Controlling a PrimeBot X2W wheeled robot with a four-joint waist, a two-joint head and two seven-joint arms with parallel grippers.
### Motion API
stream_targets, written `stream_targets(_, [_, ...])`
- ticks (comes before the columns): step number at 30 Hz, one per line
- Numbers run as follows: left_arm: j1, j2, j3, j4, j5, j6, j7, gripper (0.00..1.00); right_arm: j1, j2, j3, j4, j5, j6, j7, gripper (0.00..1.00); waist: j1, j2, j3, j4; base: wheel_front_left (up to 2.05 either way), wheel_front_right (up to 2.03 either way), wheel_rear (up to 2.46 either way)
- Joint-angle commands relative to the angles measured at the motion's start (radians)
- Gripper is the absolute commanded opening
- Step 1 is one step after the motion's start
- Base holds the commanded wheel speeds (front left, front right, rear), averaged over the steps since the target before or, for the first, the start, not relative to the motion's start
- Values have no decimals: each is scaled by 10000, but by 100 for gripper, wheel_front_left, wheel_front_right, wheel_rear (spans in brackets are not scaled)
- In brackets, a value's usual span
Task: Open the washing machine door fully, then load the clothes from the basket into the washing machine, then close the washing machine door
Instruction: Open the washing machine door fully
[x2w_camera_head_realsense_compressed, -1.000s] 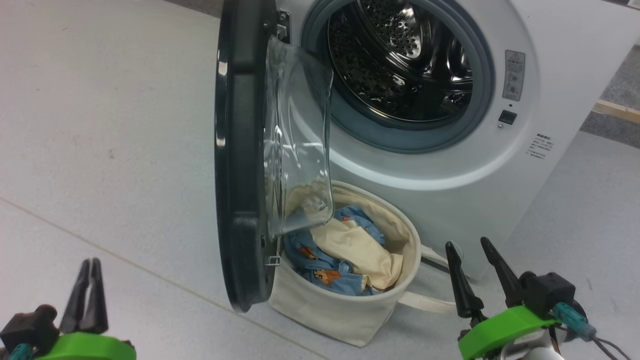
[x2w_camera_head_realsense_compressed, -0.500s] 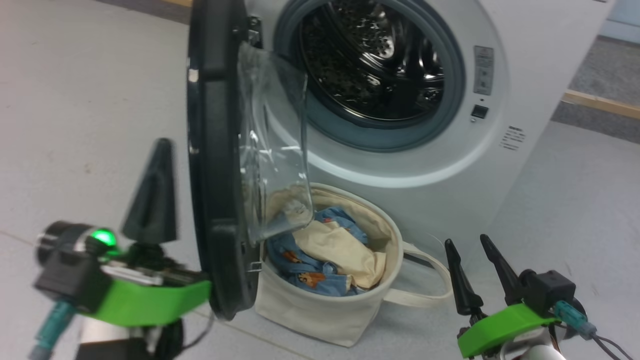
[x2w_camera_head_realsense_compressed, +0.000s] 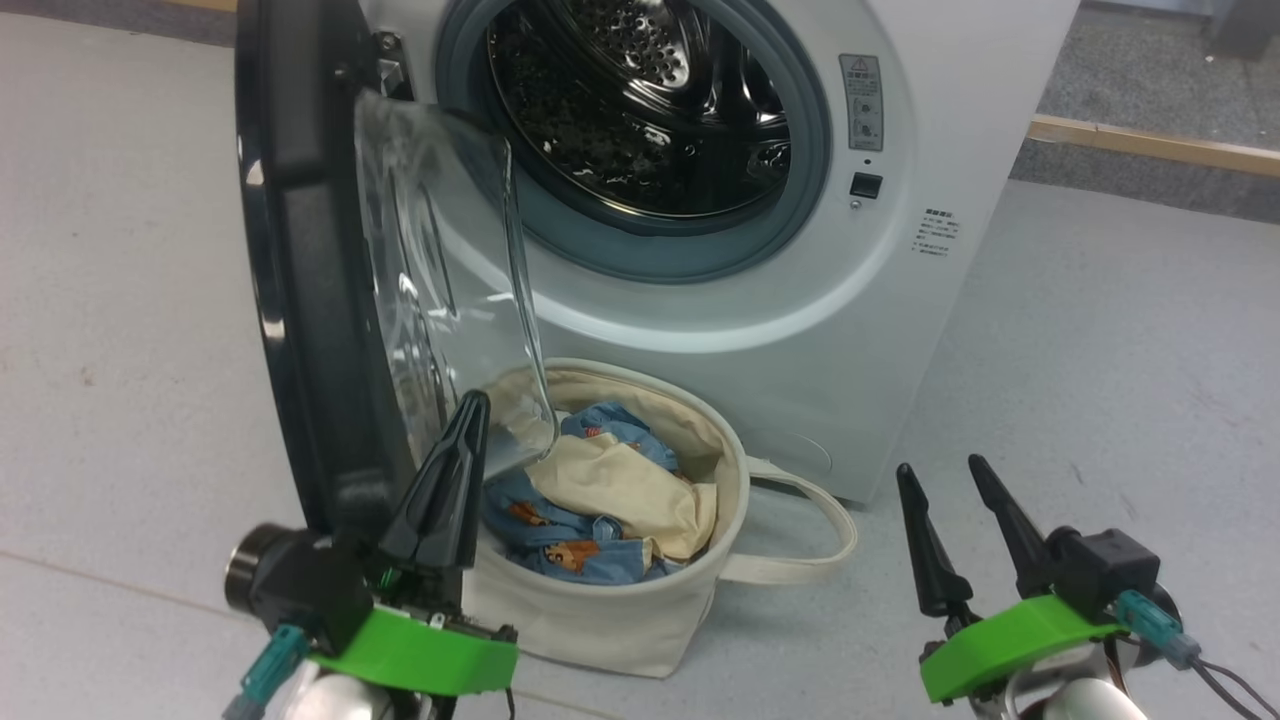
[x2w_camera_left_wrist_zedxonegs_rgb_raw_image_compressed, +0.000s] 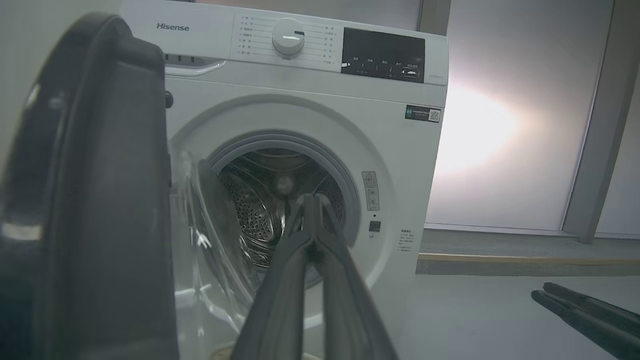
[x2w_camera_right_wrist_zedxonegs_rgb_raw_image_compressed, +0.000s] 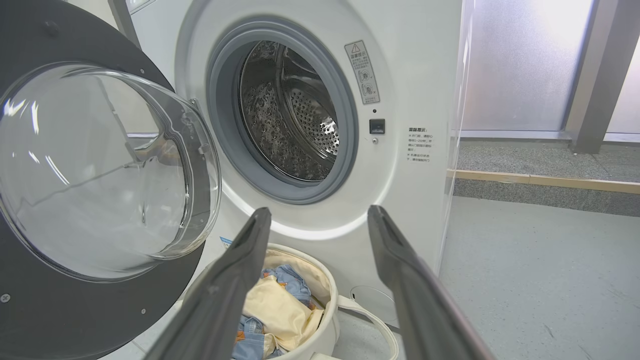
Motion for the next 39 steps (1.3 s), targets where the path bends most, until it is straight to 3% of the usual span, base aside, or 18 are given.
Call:
stream_targets(1, [-309,30,480,64,-82,92,-21,0,-445,-158,92,-357,34,2,-126,100,0,0,87,-81,0,0,0])
stream_targets(22, [404,144,1210,1168,-14,189,-21,0,-395,-75,114,-403,8,2,-126,100,0,0,33,912,0,0,0])
stream_targets(33, [112,975,2543,1410,-376,293,-21,0,-362,0,127,-356,54,2,-126,100,0,0,-35,1121,0,0,0])
stream_targets(39, [-374,1635,3461,2310,-1066,168,40,0,-398,37,170,-288,93,2,-126,100,0,0,-48,1072,0,0,0])
